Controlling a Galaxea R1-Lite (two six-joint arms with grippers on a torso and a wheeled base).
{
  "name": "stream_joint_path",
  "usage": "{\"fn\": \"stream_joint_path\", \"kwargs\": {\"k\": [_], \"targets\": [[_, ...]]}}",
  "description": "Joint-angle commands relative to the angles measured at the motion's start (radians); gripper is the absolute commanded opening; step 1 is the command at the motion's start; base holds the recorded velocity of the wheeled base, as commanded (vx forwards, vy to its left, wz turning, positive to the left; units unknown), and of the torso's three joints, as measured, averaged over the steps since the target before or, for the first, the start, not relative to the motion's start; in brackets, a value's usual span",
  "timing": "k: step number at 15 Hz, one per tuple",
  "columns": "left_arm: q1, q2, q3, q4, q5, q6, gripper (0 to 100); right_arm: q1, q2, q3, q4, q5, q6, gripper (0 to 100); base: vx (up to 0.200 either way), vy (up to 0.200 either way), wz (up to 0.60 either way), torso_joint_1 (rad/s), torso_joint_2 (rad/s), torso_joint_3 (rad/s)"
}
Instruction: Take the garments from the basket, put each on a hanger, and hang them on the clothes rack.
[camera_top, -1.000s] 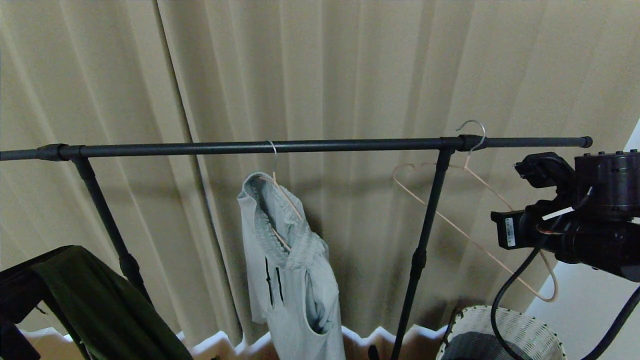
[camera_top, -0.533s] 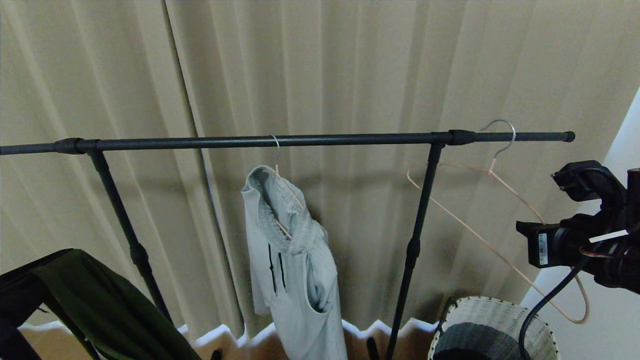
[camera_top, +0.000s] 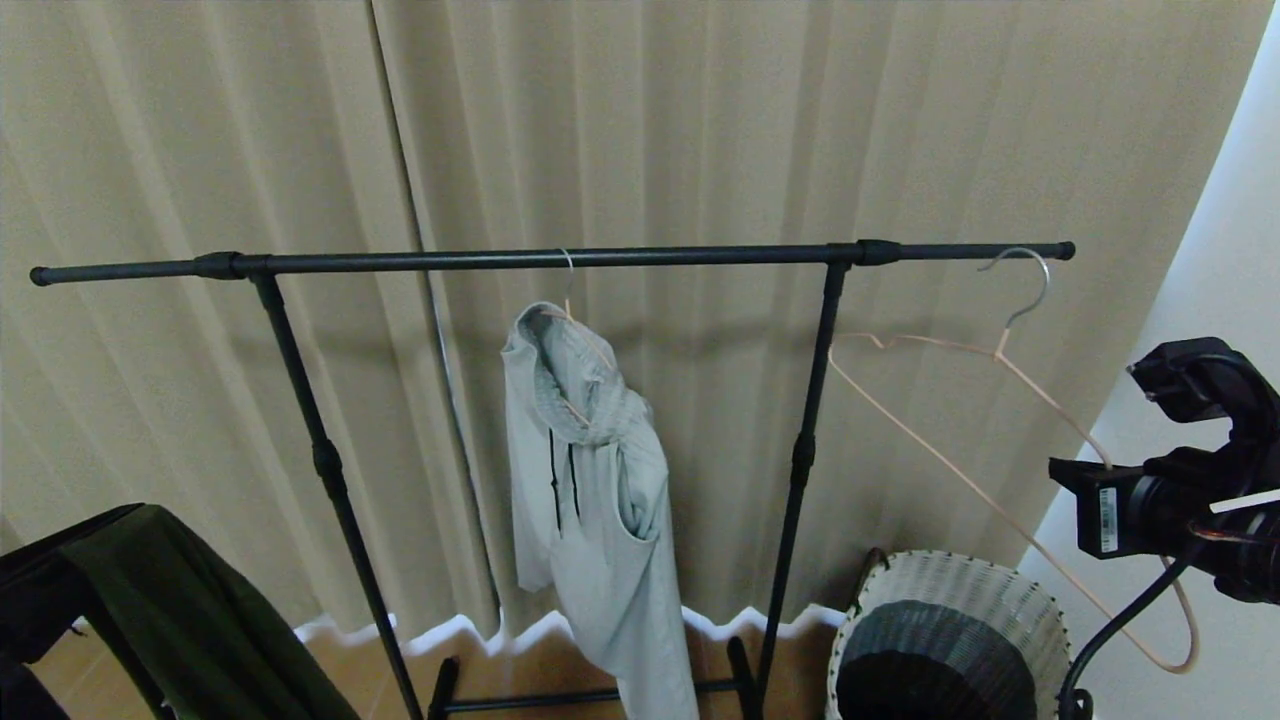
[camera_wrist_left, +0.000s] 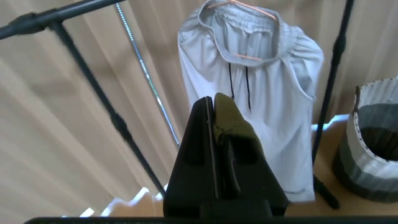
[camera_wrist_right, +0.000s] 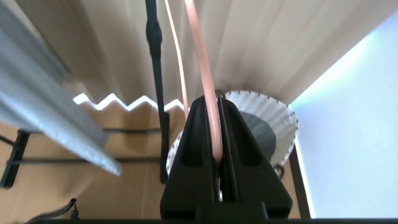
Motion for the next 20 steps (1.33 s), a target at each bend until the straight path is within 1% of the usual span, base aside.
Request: {"fn": "stream_joint_path", "kwargs": {"k": [1,4,6,7,9,10,11,12,13,14,15,16,17,18,20], "targets": [[-0.002,-0.007,0.01,0.001,0.0,0.002,0,0.0,-0.024,0.016,0.001,0.001,0.0,0,0.0,0.0,0.0,0.0,0.0,0.0],[-0.003,-0.003,0.019,0.004,-0.001,0.006,0,0.0,-0.058,0.05,0.0,0.008,-0.003,0,0.0,0.0,0.0,0.0,0.0,0.0],[-0.002,0.06,-0.013,0.009,0.002,0.044,0,0.005,-0.084,0.044,-0.002,0.022,0.002,0,0.0,0.0,0.0,0.0,0.0,0.0],[-0.002,0.097,-0.035,0.009,0.006,0.047,0,0.006,-0.088,0.042,-0.003,0.044,0.002,0,0.0,0.0,0.0,0.0,0.0,0.0],[-0.002,0.195,-0.116,0.024,0.013,0.047,0,0.006,-0.107,0.038,-0.005,0.129,0.014,0,0.0,0.0,0.0,0.0,0.0,0.0],[-0.002,0.236,-0.173,0.061,0.025,0.047,0,0.008,-0.114,0.032,-0.005,0.172,0.034,0,0.0,0.0,0.0,0.0,0.0,0.0],[-0.005,0.287,-0.26,0.147,0.045,0.047,0,0.015,-0.116,0.018,-0.003,0.208,0.062,0,0.0,0.0,0.0,0.0,0.0,0.0],[-0.017,0.322,-0.332,0.217,0.063,0.044,0,0.035,-0.113,0.006,-0.002,0.223,0.074,0,0.0,0.0,0.0,0.0,0.0,0.0],[-0.036,0.358,-0.409,0.274,0.08,0.032,0,0.072,-0.108,-0.004,-0.002,0.231,0.077,0,0.0,0.0,0.0,0.0,0.0,0.0],[-0.05,0.402,-0.464,0.299,0.091,0.004,0,0.117,-0.105,-0.005,-0.003,0.231,0.085,0,0.0,0.0,0.0,0.0,0.0,0.0],[-0.071,0.442,-0.509,0.303,0.124,-0.022,0,0.18,-0.104,-0.01,-0.003,0.235,0.105,0,0.0,0.0,0.0,0.0,0.0,0.0],[-0.085,0.471,-0.526,0.303,0.158,-0.036,0,0.222,-0.104,-0.013,-0.003,0.237,0.126,0,0.0,0.0,0.0,0.0,0.0,0.0],[-0.108,0.523,-0.564,0.302,0.229,-0.067,0,0.308,-0.102,-0.028,-0.002,0.238,0.174,0,0.0,0.0,0.0,0.0,0.0,0.0],[-0.12,0.552,-0.588,0.303,0.256,-0.086,0,0.347,-0.102,-0.042,0.0,0.238,0.195,0,0.0,0.0,0.0,0.0,0.0,0.0],[-0.142,0.629,-0.654,0.302,0.313,-0.134,0,0.425,-0.088,-0.059,0.001,0.238,0.207,0,0.0,0.0,0.0,0.0,0.0,0.0]]}}
